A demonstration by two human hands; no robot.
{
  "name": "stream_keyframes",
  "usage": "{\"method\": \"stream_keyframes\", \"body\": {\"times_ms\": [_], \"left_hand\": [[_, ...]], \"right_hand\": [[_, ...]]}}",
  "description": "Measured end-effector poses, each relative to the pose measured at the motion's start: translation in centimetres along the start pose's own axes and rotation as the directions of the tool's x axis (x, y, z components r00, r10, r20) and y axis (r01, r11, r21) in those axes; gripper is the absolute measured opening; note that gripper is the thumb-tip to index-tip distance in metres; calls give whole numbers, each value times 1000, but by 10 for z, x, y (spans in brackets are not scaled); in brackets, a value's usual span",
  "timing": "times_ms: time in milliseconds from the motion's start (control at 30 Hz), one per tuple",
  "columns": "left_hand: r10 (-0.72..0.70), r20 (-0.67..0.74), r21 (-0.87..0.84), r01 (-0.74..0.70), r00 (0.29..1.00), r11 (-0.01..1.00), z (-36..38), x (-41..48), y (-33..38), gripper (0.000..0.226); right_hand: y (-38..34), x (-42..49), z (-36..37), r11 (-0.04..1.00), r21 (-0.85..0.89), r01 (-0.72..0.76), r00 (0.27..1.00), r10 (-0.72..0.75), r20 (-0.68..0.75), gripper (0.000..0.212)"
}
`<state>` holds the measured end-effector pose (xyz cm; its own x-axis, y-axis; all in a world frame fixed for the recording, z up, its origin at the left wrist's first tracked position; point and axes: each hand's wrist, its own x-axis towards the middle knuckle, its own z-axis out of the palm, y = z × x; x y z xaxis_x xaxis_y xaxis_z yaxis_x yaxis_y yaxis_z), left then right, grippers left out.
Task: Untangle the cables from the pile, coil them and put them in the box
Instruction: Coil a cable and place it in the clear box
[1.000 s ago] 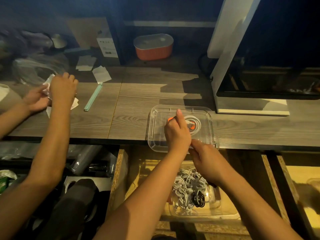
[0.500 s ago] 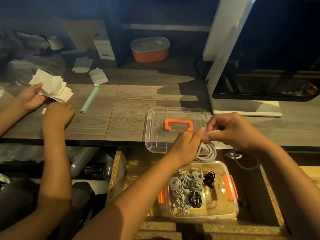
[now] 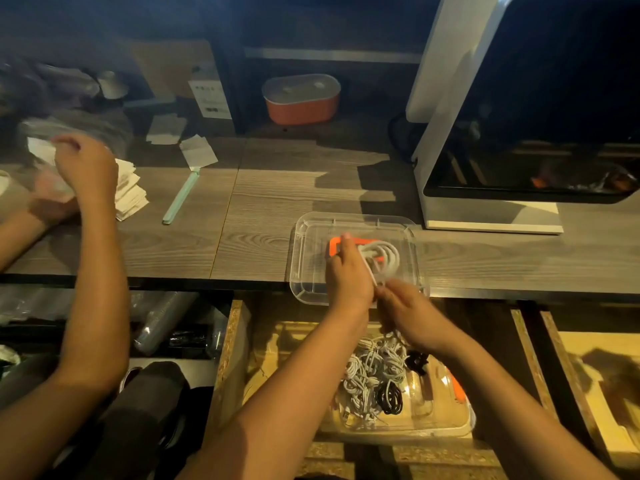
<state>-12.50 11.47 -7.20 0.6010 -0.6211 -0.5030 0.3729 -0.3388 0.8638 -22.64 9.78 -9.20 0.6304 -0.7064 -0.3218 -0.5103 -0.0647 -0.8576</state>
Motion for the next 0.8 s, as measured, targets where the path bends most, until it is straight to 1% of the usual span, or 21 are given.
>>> {"method": "stream_keyframes", "body": {"times_ms": [33, 67, 100, 133, 167, 200, 233, 267, 333, 367, 400, 433, 467, 500, 533, 567, 600, 667, 733, 800], "left_hand": [[-29, -32, -50, 27, 999, 998, 0, 5, 0, 39], [-2, -40, -43, 0, 999, 999, 0, 11, 0, 39], [80, -44, 32, -79, 996, 996, -1, 14, 1, 40], [212, -44, 156, -203, 976, 967, -2, 17, 2, 45], [359, -27, 287, -337, 933, 897, -3, 21, 1, 50], [480, 6, 396, -443, 877, 804, -5, 26, -2, 53], [565, 34, 464, -513, 825, 722, -7, 29, -3, 54], [611, 63, 525, -547, 789, 652, -8, 32, -4, 54], [645, 110, 584, -574, 756, 574, -9, 37, -5, 52], [618, 111, 576, -558, 778, 598, -9, 36, -4, 52], [557, 86, 551, -505, 826, 665, -9, 36, -2, 53], [426, 21, 465, -386, 905, 797, -8, 37, 1, 53], [240, -43, 306, -216, 970, 927, -7, 41, 3, 50], [21, -66, 97, -15, 998, 995, -7, 42, 6, 46], [-147, -54, -77, 142, 988, 987, -8, 42, 7, 42], [-223, -46, -151, 214, 974, 965, -9, 43, 6, 40], [-237, -52, -159, 226, 970, 961, -9, 42, 4, 39], [-162, -111, -104, 151, 981, 983, -7, 41, 1, 43], [-14, -177, 71, 27, 984, 997, -6, 42, -4, 51], [151, -186, 295, -91, 971, 951, -8, 42, -7, 58]], "right_hand": [[4, -1, 6, 998, -64, -17, 999, 20, 41, 18], [6, -3, 11, 995, -98, -20, 997, 27, 66, 15], [6, -5, 14, 994, -112, -5, 997, 14, 77, 14], [4, -6, 16, 989, -147, 16, 997, -4, 78, 14], [0, -6, 14, 977, -207, 40, 997, -27, 66, 14], [-5, -6, 10, 956, -289, 52, 998, -40, 46, 15], [-8, -5, 5, 933, -357, 54, 999, -53, 15, 18], [-12, -5, 0, 915, -399, 59, 997, -70, -14, 21], [-18, -6, -5, 885, -459, 84, 992, -119, -48, 25], [-19, -7, -6, 876, -474, 92, 988, -139, -65, 27], [-19, -8, -7, 874, -478, 90, 985, -150, -88, 29], [-18, -9, -8, 872, -482, 83, 981, -156, -113, 29], [-17, -10, -8, 867, -492, 73, 978, -159, -135, 29], [-17, -10, -7, 862, -503, 61, 976, -158, -152, 28], [-16, -11, -5, 858, -511, 55, 974, -159, -162, 27], [-17, -11, -3, 855, -516, 56, 973, -162, -164, 27], [-18, -11, 1, 850, -523, 65, 972, -171, -158, 29], [-20, -11, 8, 842, -534, 76, 972, -181, -147, 37], [-20, -10, 7, 844, -533, 67, 973, -173, -152, 41], [-20, -11, 2, 838, -542, 66, 974, -172, -146, 35]]}}
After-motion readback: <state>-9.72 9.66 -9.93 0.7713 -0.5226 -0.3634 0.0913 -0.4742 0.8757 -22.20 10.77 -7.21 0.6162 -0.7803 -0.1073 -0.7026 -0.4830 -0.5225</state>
